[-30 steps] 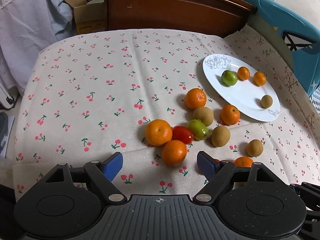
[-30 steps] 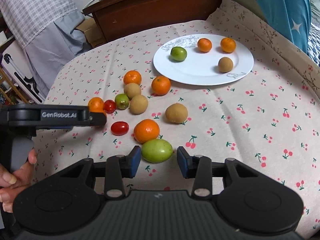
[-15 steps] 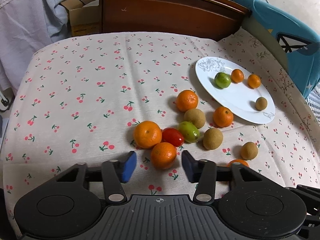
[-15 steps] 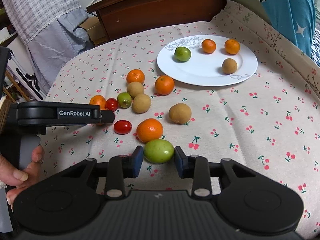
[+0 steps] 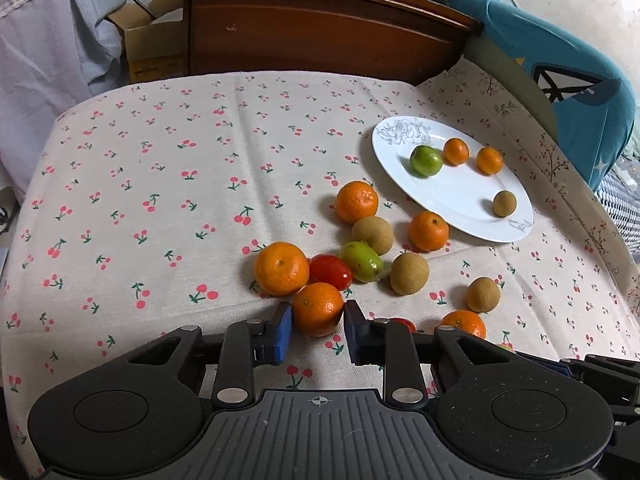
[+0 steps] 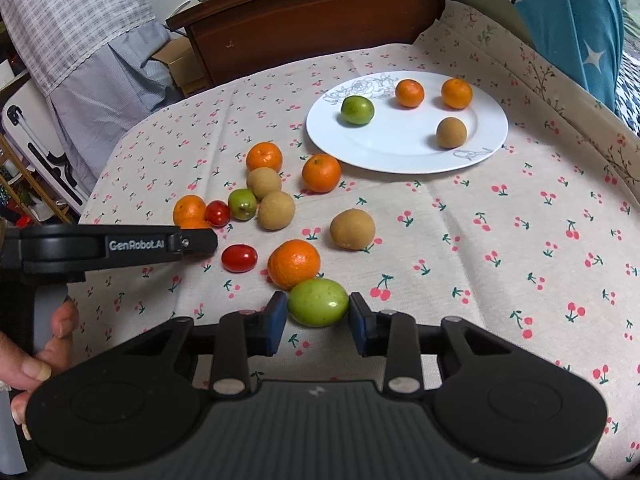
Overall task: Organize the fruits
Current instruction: 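Carry the green fruit and the mandarin over the white plate with both tools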
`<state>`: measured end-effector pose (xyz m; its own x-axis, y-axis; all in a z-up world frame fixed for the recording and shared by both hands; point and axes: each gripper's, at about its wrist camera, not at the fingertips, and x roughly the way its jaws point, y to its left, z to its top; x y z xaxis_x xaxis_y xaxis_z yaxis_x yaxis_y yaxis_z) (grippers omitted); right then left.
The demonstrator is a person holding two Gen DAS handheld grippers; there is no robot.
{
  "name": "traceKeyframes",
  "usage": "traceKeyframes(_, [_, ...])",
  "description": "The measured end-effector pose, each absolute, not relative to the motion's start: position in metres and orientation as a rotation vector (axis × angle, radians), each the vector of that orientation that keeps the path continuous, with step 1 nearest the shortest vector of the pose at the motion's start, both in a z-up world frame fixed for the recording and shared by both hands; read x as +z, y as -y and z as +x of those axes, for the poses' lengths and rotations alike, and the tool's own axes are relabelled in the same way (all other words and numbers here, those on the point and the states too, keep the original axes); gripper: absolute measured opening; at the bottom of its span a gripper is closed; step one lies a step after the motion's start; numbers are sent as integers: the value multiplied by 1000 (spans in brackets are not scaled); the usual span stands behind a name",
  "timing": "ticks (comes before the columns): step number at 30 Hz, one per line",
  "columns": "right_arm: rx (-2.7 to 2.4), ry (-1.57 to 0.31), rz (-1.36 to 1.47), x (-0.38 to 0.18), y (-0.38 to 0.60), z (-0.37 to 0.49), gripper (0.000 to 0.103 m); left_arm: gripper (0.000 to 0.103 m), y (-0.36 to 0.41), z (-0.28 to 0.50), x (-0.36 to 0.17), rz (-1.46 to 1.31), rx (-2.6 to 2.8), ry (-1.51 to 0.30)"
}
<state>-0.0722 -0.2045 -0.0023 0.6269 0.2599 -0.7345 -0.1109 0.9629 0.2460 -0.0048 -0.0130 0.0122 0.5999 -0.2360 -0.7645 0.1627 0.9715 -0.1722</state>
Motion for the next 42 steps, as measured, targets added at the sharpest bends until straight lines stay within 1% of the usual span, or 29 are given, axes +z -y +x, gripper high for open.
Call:
traceKeyframes(22, [192,-805,247,10,217,-76,33,25,11,-20,31,-85,-240,-836])
traceKeyframes(42, [176,-695,351,45,247,-67,33,25,22,-8,60,-114,-340,-741])
